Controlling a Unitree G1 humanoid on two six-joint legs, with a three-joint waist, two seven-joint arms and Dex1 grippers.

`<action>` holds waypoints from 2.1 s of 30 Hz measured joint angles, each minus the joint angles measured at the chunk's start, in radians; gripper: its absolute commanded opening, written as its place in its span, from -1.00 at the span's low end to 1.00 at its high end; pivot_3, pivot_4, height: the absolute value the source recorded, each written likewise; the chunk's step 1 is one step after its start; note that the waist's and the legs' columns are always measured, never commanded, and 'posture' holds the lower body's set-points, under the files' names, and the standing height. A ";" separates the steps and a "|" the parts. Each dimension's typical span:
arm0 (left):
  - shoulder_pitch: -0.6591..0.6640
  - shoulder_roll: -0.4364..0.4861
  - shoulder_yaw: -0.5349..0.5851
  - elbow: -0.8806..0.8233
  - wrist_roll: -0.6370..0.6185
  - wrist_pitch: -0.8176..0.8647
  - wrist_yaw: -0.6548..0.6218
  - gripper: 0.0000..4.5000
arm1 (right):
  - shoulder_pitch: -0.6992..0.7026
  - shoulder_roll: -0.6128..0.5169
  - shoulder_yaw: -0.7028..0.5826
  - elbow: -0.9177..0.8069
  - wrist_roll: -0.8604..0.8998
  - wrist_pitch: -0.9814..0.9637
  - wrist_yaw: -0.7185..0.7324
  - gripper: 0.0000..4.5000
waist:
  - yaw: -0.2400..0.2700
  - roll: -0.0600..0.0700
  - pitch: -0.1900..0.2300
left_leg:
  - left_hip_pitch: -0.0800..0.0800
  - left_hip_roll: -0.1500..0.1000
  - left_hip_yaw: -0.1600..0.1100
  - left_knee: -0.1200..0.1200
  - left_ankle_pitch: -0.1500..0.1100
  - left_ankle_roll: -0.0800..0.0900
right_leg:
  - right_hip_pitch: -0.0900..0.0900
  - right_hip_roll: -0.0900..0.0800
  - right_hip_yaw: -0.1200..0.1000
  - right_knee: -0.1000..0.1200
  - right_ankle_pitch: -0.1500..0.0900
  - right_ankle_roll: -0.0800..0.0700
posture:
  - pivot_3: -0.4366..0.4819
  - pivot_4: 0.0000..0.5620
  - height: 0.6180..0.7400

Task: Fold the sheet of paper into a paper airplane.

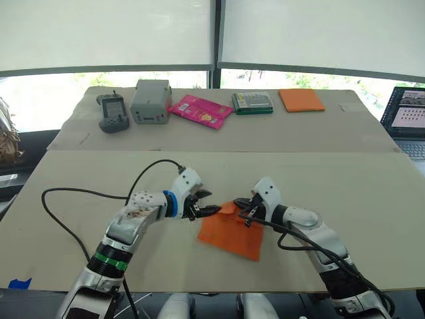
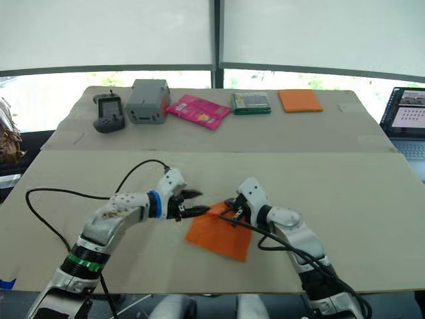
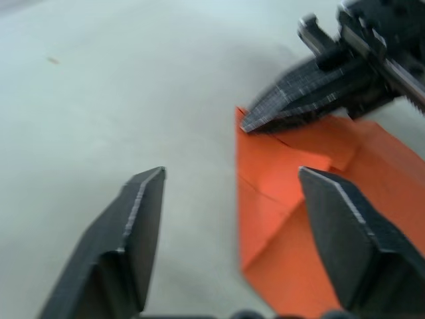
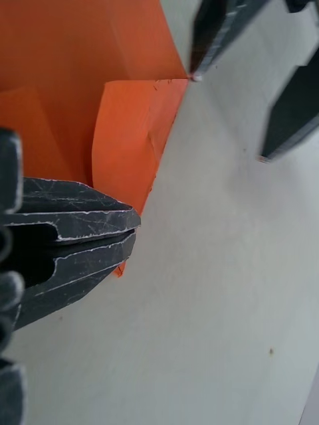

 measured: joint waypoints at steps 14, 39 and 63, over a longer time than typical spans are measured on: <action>-0.016 -0.028 -0.138 0.096 0.066 -0.025 -0.002 -0.95 | 0.004 0.006 0.010 -0.007 -0.006 0.000 -0.011 -1.00 | 0.000 0.000 0.000 | 0.001 0.000 0.000 0.000 0.000 0.000 | 0.000 0.000 0.001 0.002 0.000 0.000 | -0.05 -0.47 1.00; 0.019 -0.034 -0.179 0.062 0.132 -0.049 0.021 -0.99 | -0.026 0.040 0.090 -0.003 -0.137 -0.018 -0.082 -1.00 | 0.001 0.000 -0.001 | 0.016 0.001 0.000 -0.003 0.000 0.000 | 0.017 0.001 0.000 -0.005 -0.001 0.000 | -0.05 -0.47 1.00; 0.017 -0.030 -0.188 0.069 0.144 -0.076 0.012 -0.99 | 0.017 0.034 -0.009 -0.021 -0.108 -0.153 -0.047 -1.00 | 0.004 0.000 -0.002 | 0.016 0.000 0.000 -0.003 -0.001 0.001 | 0.017 0.000 0.000 -0.007 -0.001 0.000 | -0.05 -0.47 1.00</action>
